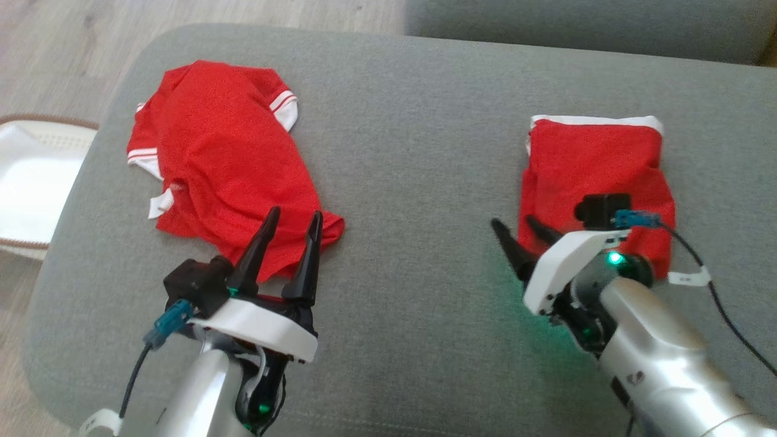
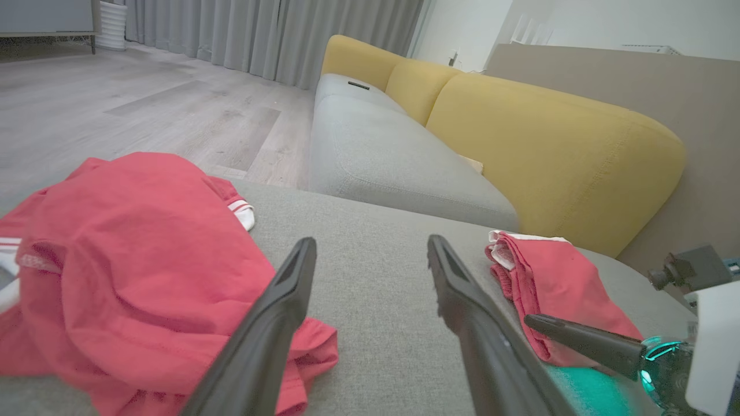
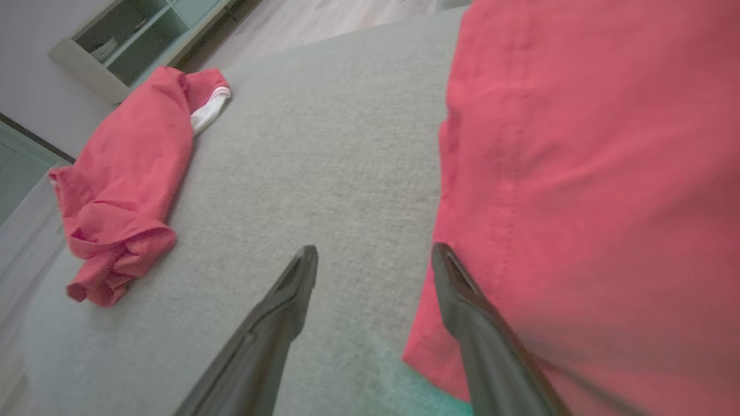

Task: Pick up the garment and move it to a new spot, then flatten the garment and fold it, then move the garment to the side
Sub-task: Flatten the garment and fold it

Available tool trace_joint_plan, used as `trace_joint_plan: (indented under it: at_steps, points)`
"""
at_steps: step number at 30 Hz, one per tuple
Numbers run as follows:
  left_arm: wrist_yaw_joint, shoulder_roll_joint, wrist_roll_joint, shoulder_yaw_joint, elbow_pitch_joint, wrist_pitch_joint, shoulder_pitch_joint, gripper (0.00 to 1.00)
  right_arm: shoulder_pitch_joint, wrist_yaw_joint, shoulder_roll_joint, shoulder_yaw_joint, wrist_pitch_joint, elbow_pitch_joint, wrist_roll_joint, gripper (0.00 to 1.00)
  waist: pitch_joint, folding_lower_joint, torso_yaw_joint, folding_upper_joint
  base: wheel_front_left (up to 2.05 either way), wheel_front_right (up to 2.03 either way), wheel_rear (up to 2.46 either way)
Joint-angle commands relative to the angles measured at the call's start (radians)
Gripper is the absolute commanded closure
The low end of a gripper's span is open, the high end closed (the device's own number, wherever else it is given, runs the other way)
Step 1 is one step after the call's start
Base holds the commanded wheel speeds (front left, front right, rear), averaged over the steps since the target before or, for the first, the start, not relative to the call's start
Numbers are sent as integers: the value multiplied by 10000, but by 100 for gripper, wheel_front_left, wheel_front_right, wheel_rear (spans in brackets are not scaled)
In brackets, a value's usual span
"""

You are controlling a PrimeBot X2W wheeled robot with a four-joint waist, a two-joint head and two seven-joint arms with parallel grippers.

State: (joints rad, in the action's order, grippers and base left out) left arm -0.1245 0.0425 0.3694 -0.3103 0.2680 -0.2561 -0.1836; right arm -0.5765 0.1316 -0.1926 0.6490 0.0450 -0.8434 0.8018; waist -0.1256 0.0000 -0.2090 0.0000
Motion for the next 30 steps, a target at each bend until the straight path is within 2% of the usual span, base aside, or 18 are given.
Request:
trace_joint_plan:
  at_steps: [1, 8, 14, 19, 23, 27, 30]
  points:
    - [-61, 78, -46, 363, -268, -57, -84, 0, 82, -9, 158, 202, -31, 413, 165, 0, 120, 0, 148, 0, 0, 0, 0]
    - [-61, 78, -132, 465, -329, -57, 104, 0, 128, -9, 102, 246, -568, 1441, 784, 0, 580, 0, 718, 0, 0, 0, 0]
    - [-61, 77, -83, 592, -672, -57, 202, 0, 189, -9, -519, -501, -1454, 2468, 629, 0, 834, 0, 1224, 0, 0, 0, 0]
    - [-61, 77, 22, 715, -1119, -57, 126, 0, 388, -9, -1138, -1566, -2437, 2908, -651, 0, 822, 0, 1613, 0, 0, 0, 0]
    - [-61, 77, 22, 811, -1341, -57, 30, 0, 867, -9, -1224, -2757, -2859, 3217, -2079, 0, 745, 0, 1852, 0, 0, 0, 0]
    - [-61, 77, 82, 924, -1479, -57, -4, 0, 1671, -9, -775, -4064, -3012, 3761, -3559, 0, 670, 0, 2082, 0, 0, 0, 0]
    - [-61, 77, 81, 918, -1523, -57, 31, 0, 2348, -9, -210, -5039, -3049, 4276, -4691, 0, 635, 0, 2229, 0, 0, 0, 0]
